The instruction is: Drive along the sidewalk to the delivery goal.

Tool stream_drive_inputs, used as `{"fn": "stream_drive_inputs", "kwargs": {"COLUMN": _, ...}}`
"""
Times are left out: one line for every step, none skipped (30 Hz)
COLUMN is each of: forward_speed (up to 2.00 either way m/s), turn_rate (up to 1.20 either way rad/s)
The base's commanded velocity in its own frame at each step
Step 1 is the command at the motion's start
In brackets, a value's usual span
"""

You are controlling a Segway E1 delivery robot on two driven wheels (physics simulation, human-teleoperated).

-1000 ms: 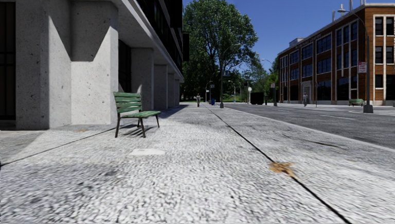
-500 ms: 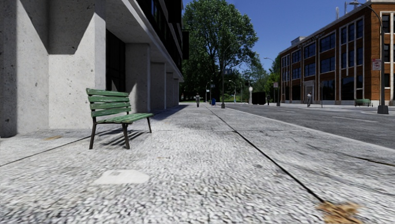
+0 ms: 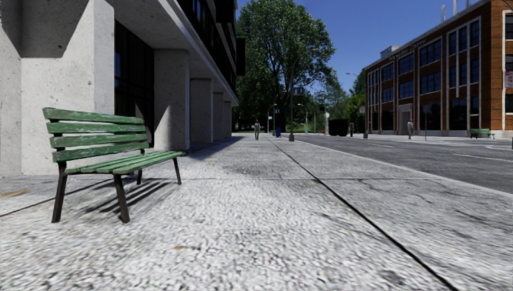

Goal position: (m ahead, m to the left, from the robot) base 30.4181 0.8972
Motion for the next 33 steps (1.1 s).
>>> {"fn": "stream_drive_inputs", "kwargs": {"forward_speed": 2.00, "turn_rate": 0.00}}
{"fn": "stream_drive_inputs", "kwargs": {"forward_speed": 2.00, "turn_rate": 0.00}}
{"fn": "stream_drive_inputs", "kwargs": {"forward_speed": 2.00, "turn_rate": 0.00}}
{"fn": "stream_drive_inputs", "kwargs": {"forward_speed": 2.00, "turn_rate": 0.00}}
{"fn": "stream_drive_inputs", "kwargs": {"forward_speed": 2.00, "turn_rate": 0.00}}
{"fn": "stream_drive_inputs", "kwargs": {"forward_speed": 2.00, "turn_rate": 0.00}}
{"fn": "stream_drive_inputs", "kwargs": {"forward_speed": 2.00, "turn_rate": 0.00}}
{"fn": "stream_drive_inputs", "kwargs": {"forward_speed": 2.00, "turn_rate": 0.00}}
{"fn": "stream_drive_inputs", "kwargs": {"forward_speed": 2.00, "turn_rate": 0.00}}
{"fn": "stream_drive_inputs", "kwargs": {"forward_speed": 2.00, "turn_rate": 0.00}}
{"fn": "stream_drive_inputs", "kwargs": {"forward_speed": 2.00, "turn_rate": 0.00}}
{"fn": "stream_drive_inputs", "kwargs": {"forward_speed": 2.00, "turn_rate": 0.00}}
{"fn": "stream_drive_inputs", "kwargs": {"forward_speed": 2.00, "turn_rate": 0.00}}
{"fn": "stream_drive_inputs", "kwargs": {"forward_speed": 2.00, "turn_rate": 0.00}}
{"fn": "stream_drive_inputs", "kwargs": {"forward_speed": 2.00, "turn_rate": 0.00}}
{"fn": "stream_drive_inputs", "kwargs": {"forward_speed": 2.00, "turn_rate": 0.00}}
{"fn": "stream_drive_inputs", "kwargs": {"forward_speed": 2.00, "turn_rate": 0.00}}
{"fn": "stream_drive_inputs", "kwargs": {"forward_speed": 2.00, "turn_rate": 0.00}}
{"fn": "stream_drive_inputs", "kwargs": {"forward_speed": 2.00, "turn_rate": 0.00}}
{"fn": "stream_drive_inputs", "kwargs": {"forward_speed": 2.00, "turn_rate": 0.00}}
{"fn": "stream_drive_inputs", "kwargs": {"forward_speed": 2.00, "turn_rate": 0.00}}
{"fn": "stream_drive_inputs", "kwargs": {"forward_speed": 2.00, "turn_rate": 0.00}}
{"fn": "stream_drive_inputs", "kwargs": {"forward_speed": 2.00, "turn_rate": 0.00}}
{"fn": "stream_drive_inputs", "kwargs": {"forward_speed": 2.00, "turn_rate": 0.00}}
{"fn": "stream_drive_inputs", "kwargs": {"forward_speed": 2.00, "turn_rate": 0.00}}
{"fn": "stream_drive_inputs", "kwargs": {"forward_speed": 2.00, "turn_rate": 0.00}}
{"fn": "stream_drive_inputs", "kwargs": {"forward_speed": 2.00, "turn_rate": 0.00}}
{"fn": "stream_drive_inputs", "kwargs": {"forward_speed": 2.00, "turn_rate": 0.00}}
{"fn": "stream_drive_inputs", "kwargs": {"forward_speed": 2.00, "turn_rate": 0.00}}
{"fn": "stream_drive_inputs", "kwargs": {"forward_speed": 2.00, "turn_rate": 0.00}}
{"fn": "stream_drive_inputs", "kwargs": {"forward_speed": 2.00, "turn_rate": 0.00}}
{"fn": "stream_drive_inputs", "kwargs": {"forward_speed": 2.00, "turn_rate": 0.00}}
{"fn": "stream_drive_inputs", "kwargs": {"forward_speed": 2.00, "turn_rate": 0.00}}
